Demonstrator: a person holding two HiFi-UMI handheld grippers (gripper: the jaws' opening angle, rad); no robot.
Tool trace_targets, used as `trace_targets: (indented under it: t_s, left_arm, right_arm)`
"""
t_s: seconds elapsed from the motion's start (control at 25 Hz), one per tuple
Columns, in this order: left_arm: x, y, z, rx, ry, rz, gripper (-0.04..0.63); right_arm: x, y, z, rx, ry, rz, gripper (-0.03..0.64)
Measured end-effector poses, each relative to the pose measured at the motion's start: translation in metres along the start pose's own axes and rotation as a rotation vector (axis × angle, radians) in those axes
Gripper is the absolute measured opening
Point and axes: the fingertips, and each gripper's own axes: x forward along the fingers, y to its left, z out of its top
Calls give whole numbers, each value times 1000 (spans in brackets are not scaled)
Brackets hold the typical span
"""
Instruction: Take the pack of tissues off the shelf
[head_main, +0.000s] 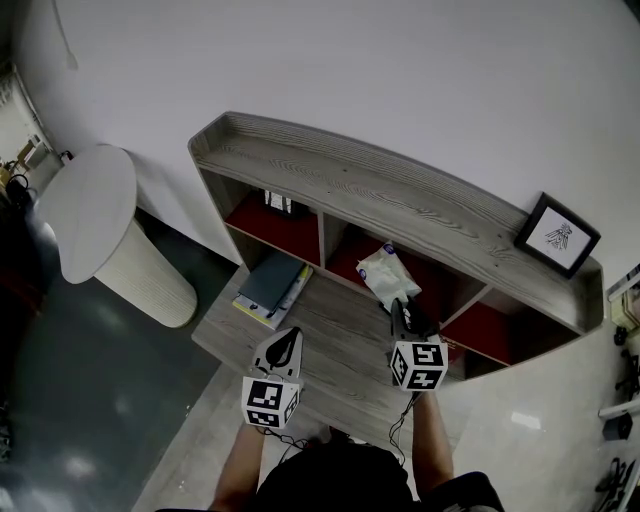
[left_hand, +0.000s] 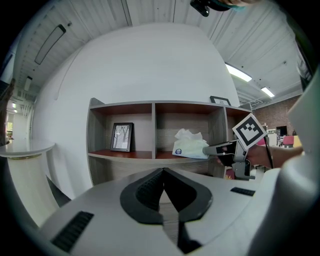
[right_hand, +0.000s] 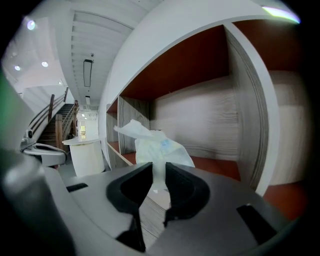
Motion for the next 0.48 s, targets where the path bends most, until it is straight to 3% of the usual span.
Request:
trace_targets:
  t_s: [0.2,0.48]
  left_arm:
    - [-3,1,0,-5,-4,11,8]
    - [-11,7,1,-14,-16,33,8]
  right_arm:
    - [-3,-2,6,15,-29,-10,54]
    - [-9,0,15,32,-63,-1,43]
